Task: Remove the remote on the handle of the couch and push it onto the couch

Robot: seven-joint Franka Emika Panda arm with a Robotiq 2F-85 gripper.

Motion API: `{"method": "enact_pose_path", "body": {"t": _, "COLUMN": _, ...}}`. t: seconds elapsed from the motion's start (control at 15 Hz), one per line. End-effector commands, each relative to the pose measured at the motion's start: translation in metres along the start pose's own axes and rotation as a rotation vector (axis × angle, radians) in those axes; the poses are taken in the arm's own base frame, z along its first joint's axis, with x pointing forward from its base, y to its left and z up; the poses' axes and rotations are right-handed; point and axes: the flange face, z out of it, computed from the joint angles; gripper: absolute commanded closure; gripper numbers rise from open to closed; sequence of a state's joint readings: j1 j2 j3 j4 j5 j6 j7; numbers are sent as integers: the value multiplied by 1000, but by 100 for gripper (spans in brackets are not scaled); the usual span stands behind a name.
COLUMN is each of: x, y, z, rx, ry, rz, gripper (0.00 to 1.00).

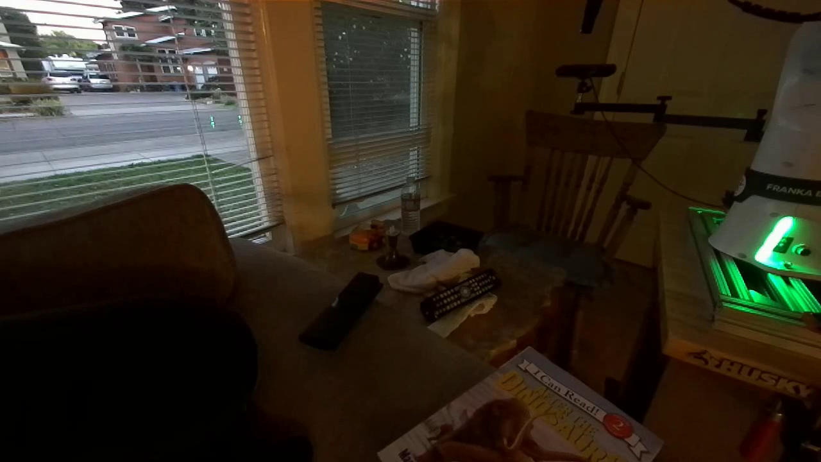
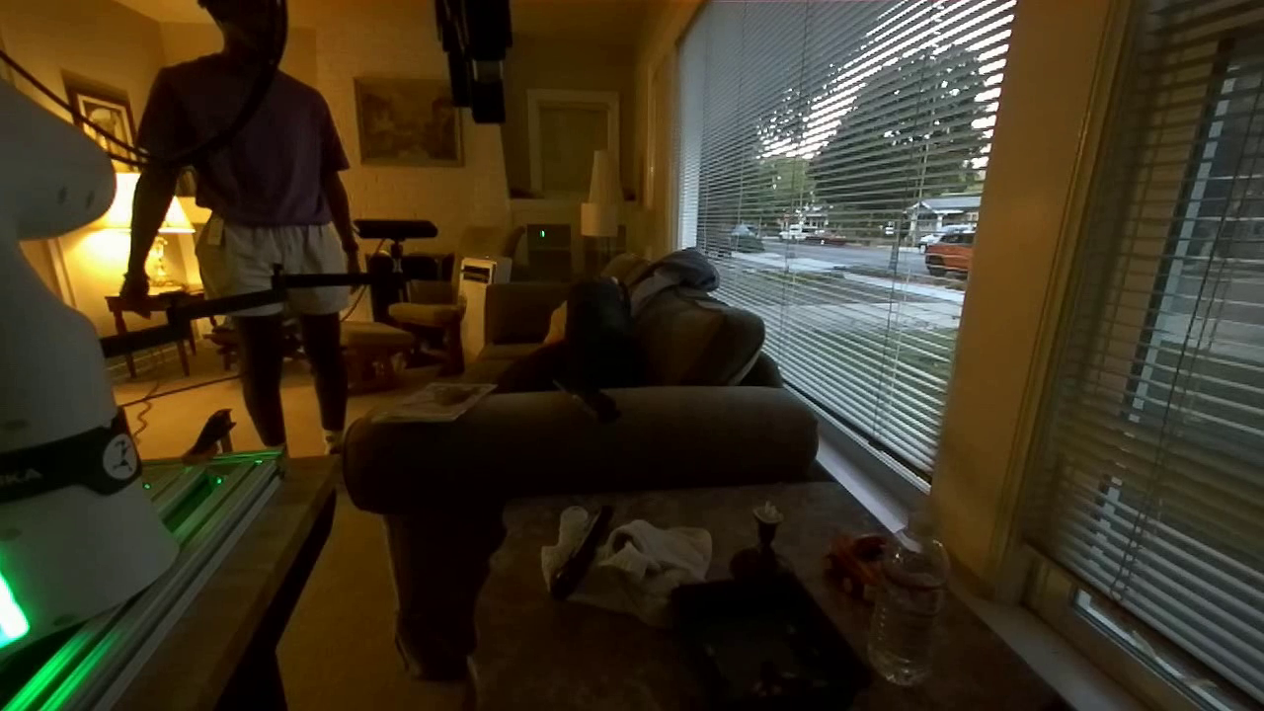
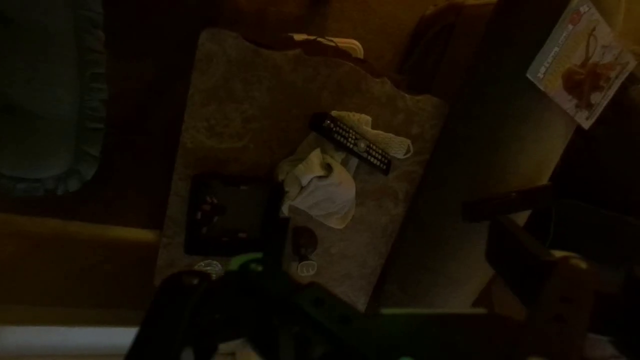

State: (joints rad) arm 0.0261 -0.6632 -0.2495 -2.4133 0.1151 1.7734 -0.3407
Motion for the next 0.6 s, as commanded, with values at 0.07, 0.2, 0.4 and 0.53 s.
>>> {"method": "enact_pose_path", "body": {"t": 0.07, "x": 29, "y": -30, "z": 64, "rx": 156, "ry": 22, "rz": 26, "gripper": 0}}
{"method": "enact_pose_path", "body": {"t": 0.2, "x": 45, "y": -50, "z": 97, "rx": 212, "ry": 53, "rz": 44, "gripper": 0}}
{"method": "enact_pose_path", "body": {"t": 0.4, "x": 64, "y": -89, "z": 153, "rx": 243, "ry": 35, "rz": 22, "gripper": 0}}
{"method": "enact_pose_path", "body": {"t": 0.53, "x": 71, "y": -119, "z": 189, "rx": 234, "ry": 10, "rz": 5, "gripper": 0}}
